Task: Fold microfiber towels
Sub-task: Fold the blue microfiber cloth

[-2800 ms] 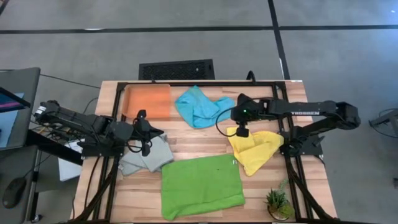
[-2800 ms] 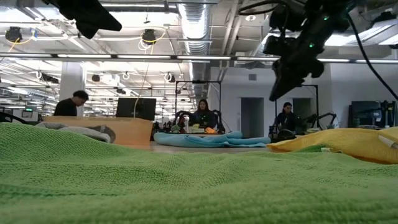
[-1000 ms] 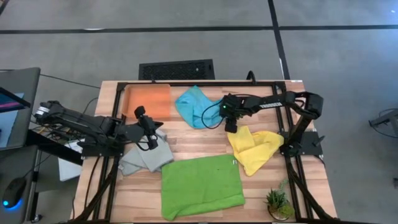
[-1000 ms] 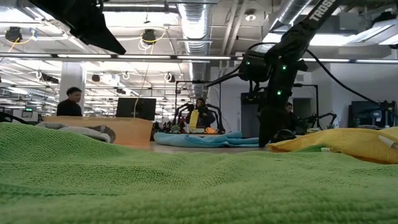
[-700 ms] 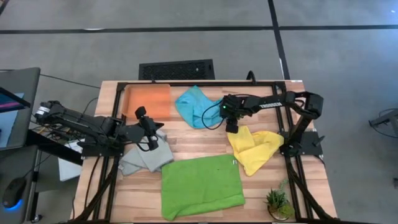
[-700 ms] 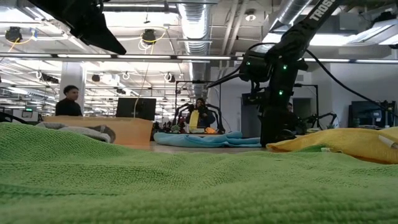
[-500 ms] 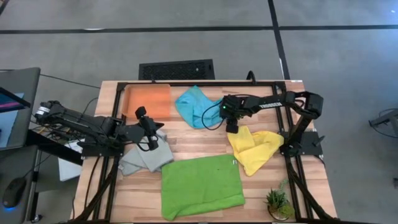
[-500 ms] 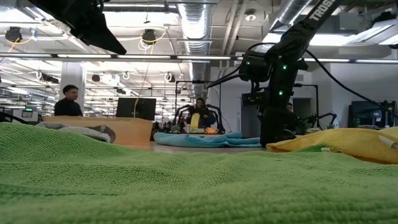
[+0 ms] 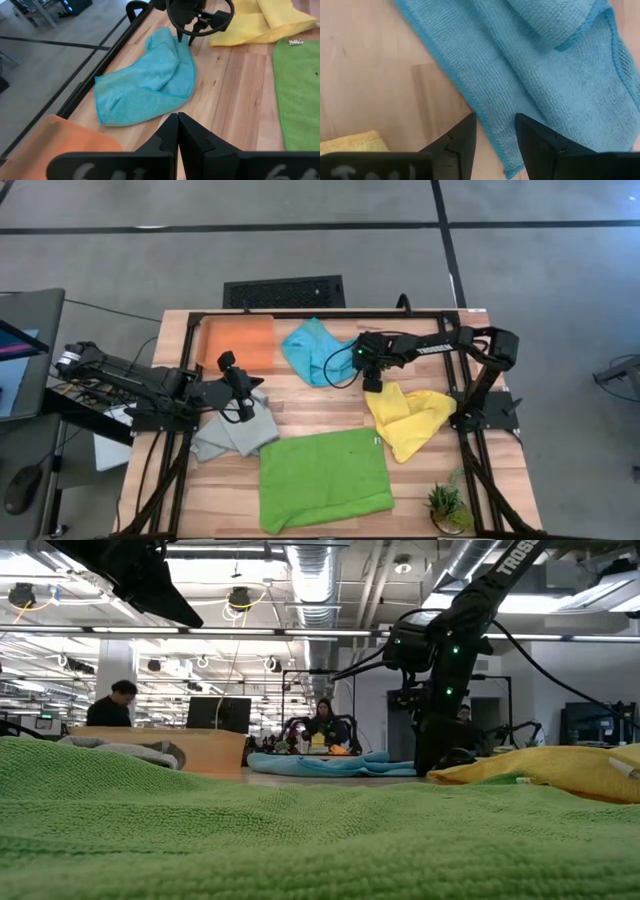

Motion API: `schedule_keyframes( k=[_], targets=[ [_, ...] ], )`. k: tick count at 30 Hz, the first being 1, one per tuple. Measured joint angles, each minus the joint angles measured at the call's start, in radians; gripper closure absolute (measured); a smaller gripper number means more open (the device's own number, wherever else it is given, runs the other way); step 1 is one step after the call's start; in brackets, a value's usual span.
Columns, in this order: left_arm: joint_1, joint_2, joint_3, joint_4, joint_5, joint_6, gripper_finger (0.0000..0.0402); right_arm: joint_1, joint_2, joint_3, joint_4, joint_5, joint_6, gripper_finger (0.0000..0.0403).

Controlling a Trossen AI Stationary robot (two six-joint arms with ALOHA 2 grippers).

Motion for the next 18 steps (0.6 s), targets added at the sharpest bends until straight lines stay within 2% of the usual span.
schedule_keyframes(
  k=[10, 18],
  targets=[
    [0.0, 0.0, 0.0, 0.0, 0.0, 0.0, 0.0401, 0.0, 0.001, 0.0, -0.002, 0.008, 0.002, 0.0265],
    [0.0, 0.0, 0.0, 0.0, 0.0, 0.0, 0.0401, 0.0, 0.003, -0.001, 0.011, 0.017, 0.002, 0.0349]
  ],
)
